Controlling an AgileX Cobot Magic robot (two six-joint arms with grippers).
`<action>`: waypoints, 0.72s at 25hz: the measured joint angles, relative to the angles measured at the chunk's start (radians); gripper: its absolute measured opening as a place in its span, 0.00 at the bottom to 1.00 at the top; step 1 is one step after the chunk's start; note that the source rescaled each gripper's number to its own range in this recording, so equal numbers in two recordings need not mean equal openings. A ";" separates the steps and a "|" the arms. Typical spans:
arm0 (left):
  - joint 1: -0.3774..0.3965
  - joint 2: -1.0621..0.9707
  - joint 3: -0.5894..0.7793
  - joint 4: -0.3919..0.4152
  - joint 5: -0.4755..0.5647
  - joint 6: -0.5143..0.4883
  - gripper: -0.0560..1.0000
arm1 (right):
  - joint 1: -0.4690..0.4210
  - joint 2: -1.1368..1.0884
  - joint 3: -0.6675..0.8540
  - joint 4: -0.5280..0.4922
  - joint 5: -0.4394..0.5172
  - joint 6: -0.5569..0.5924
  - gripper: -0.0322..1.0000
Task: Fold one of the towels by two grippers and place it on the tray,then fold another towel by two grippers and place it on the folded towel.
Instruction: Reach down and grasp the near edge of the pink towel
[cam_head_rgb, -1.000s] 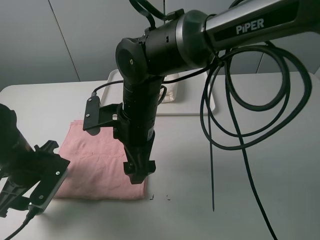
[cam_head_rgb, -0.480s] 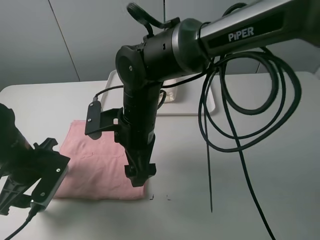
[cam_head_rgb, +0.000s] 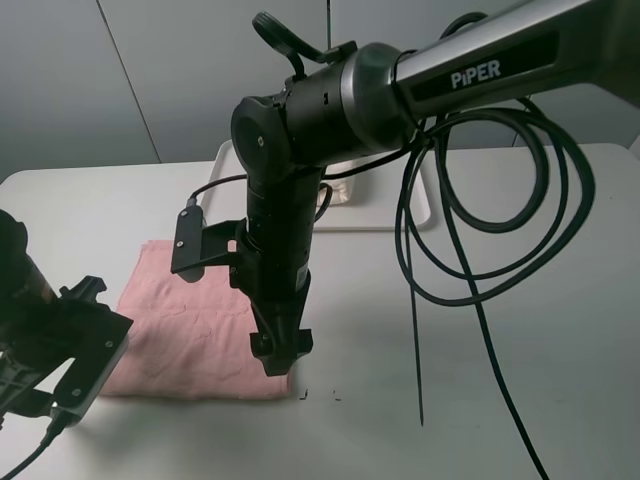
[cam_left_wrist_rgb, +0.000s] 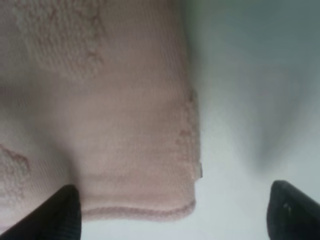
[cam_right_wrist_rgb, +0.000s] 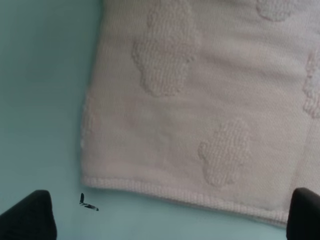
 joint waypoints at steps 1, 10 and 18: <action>0.000 0.000 0.000 -0.002 -0.004 -0.002 0.96 | 0.000 0.000 0.000 0.000 0.000 0.000 1.00; 0.000 0.036 0.000 -0.006 -0.010 -0.005 0.96 | 0.000 0.000 0.000 0.025 0.000 -0.002 1.00; -0.002 0.046 0.000 -0.006 -0.021 -0.005 0.96 | 0.000 0.000 0.000 0.074 -0.002 -0.033 1.00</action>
